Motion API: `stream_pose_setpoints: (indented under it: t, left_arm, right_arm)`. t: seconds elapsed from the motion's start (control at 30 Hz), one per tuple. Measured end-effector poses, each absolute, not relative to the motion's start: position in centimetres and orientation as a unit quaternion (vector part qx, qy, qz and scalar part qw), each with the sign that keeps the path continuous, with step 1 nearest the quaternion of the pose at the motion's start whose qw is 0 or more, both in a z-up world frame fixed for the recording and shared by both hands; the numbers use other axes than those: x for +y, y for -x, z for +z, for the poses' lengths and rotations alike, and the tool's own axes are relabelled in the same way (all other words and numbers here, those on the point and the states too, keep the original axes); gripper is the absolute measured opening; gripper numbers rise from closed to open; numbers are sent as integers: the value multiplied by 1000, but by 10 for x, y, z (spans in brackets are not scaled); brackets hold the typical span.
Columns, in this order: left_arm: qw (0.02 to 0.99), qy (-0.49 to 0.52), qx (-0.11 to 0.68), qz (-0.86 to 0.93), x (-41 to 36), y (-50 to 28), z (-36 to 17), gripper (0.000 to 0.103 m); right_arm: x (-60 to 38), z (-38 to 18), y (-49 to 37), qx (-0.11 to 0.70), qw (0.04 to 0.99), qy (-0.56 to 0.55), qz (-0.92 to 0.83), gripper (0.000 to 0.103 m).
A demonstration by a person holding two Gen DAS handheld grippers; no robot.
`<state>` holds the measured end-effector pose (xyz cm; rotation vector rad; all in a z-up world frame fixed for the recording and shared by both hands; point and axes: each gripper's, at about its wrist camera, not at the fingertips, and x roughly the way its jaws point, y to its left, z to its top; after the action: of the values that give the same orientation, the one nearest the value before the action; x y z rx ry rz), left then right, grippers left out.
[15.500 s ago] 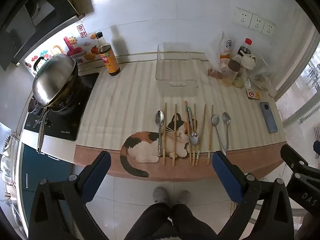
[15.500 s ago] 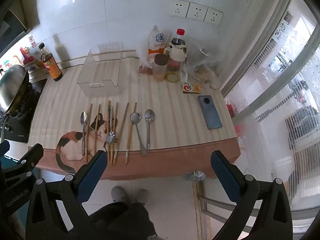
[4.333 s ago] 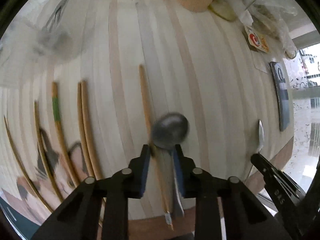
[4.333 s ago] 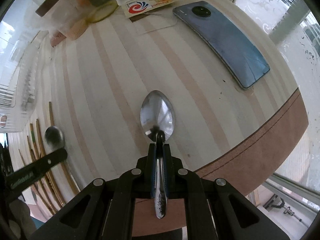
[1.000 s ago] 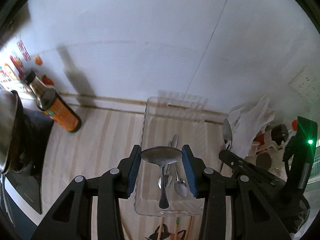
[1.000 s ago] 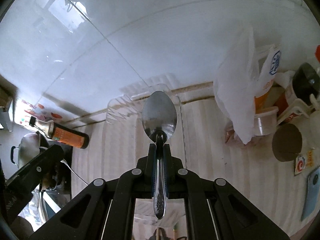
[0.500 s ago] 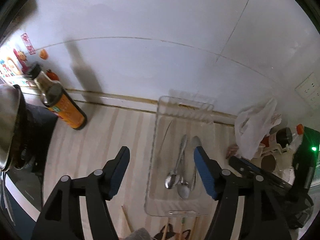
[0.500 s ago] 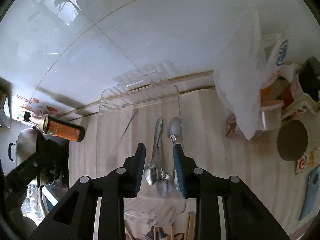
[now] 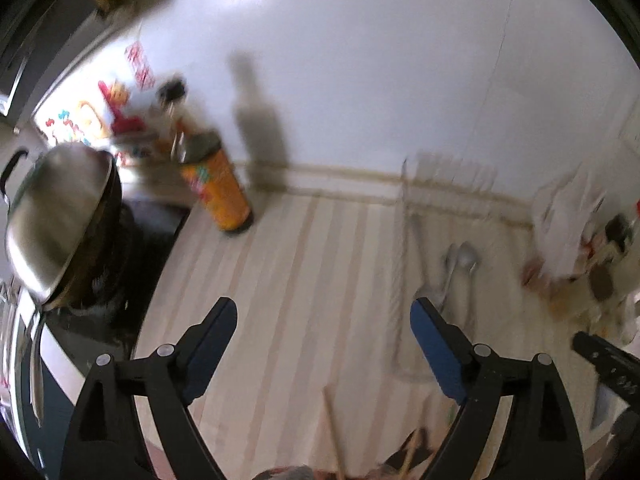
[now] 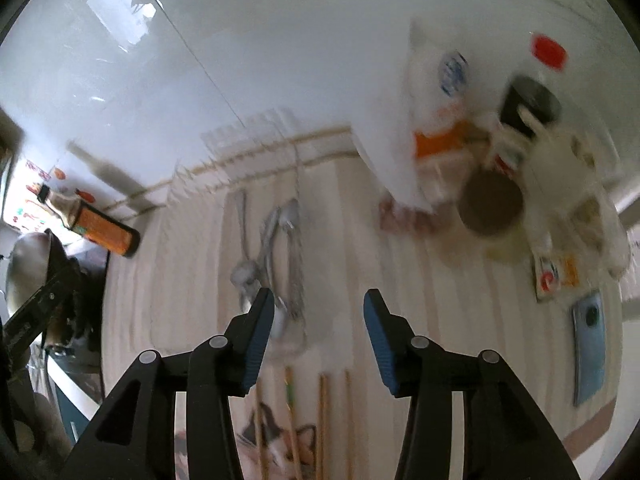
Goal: Organize utensils
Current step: 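Carry both spoons into the clear rack and open both tools, then grasp a wooden chopstick with the left tool while the right tool grasps another chopstick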
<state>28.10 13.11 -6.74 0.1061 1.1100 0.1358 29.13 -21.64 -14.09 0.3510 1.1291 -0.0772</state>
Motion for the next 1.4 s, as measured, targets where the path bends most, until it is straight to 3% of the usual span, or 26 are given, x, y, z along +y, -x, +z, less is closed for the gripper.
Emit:
stream_pose_setpoints:
  t: [0.37, 0.63, 0.7, 0.77, 0.8, 0.83, 0.87, 0.93, 1.0, 1.1, 1.4]
  left_arm:
    - [768, -50, 632, 88, 171, -219, -160, 88]
    - [696, 2, 716, 52, 166, -182, -220, 87]
    - [689, 0, 723, 43, 161, -174, -226, 81]
    - [684, -13, 728, 39, 155, -168, -231, 55]
    - [688, -28, 724, 39, 151, -166, -230, 53]
    - [691, -32, 722, 35, 148, -165, -229, 41]
    - [693, -37, 719, 30, 144, -165, -227, 23]
    - [693, -50, 719, 17, 136, -165, -225, 7]
    - [695, -63, 717, 14, 130, -164, -225, 5]
    - [699, -88, 710, 1, 121, -161, -226, 4]
    - [698, -93, 710, -13, 110, -161, -230, 5]
  right_arm:
    - [-209, -222, -228, 611, 774, -157, -53, 48]
    - [-195, -270, -203, 651, 744, -137, -53, 40]
    - [-191, -276, -197, 658, 740, -128, -50, 40]
    - [-187, -280, -192, 664, 737, -120, -50, 40]
    - [-186, -283, -189, 667, 734, -116, -49, 40]
    - [-184, -285, -186, 670, 732, -114, -48, 39]
    - [-183, -288, -183, 673, 729, -111, -47, 38]
    - [-180, -292, -177, 678, 726, -106, -45, 33]
    - [-175, -297, -172, 683, 723, -101, -39, 29]
    - [-170, -297, -167, 680, 728, -68, -53, 8]
    - [-198, -299, -149, 683, 723, -68, -74, 7]
